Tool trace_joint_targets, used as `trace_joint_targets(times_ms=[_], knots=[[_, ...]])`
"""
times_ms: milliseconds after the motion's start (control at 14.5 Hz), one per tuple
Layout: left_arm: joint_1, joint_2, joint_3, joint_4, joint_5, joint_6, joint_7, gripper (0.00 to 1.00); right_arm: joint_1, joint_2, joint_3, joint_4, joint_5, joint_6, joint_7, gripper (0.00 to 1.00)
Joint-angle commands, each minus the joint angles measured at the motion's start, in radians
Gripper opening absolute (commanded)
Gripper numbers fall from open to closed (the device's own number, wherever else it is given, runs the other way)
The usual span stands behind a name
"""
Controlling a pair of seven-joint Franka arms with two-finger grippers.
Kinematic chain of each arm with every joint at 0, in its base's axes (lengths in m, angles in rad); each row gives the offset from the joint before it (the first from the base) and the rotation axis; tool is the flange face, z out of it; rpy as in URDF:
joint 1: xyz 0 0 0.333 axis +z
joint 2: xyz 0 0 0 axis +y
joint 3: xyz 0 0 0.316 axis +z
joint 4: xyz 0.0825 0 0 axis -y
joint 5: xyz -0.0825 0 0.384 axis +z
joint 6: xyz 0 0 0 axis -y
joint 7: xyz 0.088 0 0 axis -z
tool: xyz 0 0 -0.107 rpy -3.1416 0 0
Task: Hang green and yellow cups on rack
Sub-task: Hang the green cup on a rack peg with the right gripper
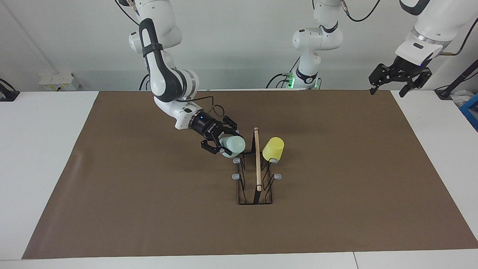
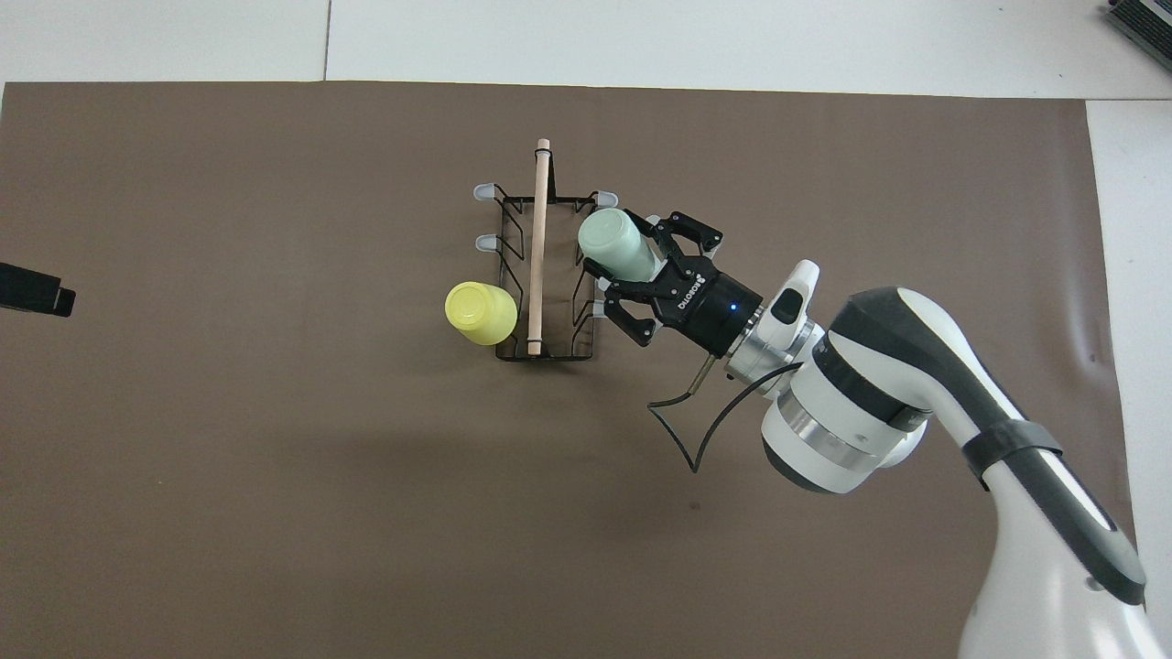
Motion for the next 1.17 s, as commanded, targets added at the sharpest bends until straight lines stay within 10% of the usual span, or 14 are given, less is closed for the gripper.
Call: trace_joint_targets(times_ms=[0,1103], knots=[[-0.011,-0.025,0.009,-0.026,-0.012,-0.003,-0.008,1.00,-0.008,0.104,-0.003,0.006,0.103,-0.161,-0.116,0.44],[-0.011,-0.025,0.009,-0.026,-0.012,-0.003,-0.008,1.00,0.049,-0.026,0.023,0.006,0.150,0.071,0.010,0.44]])
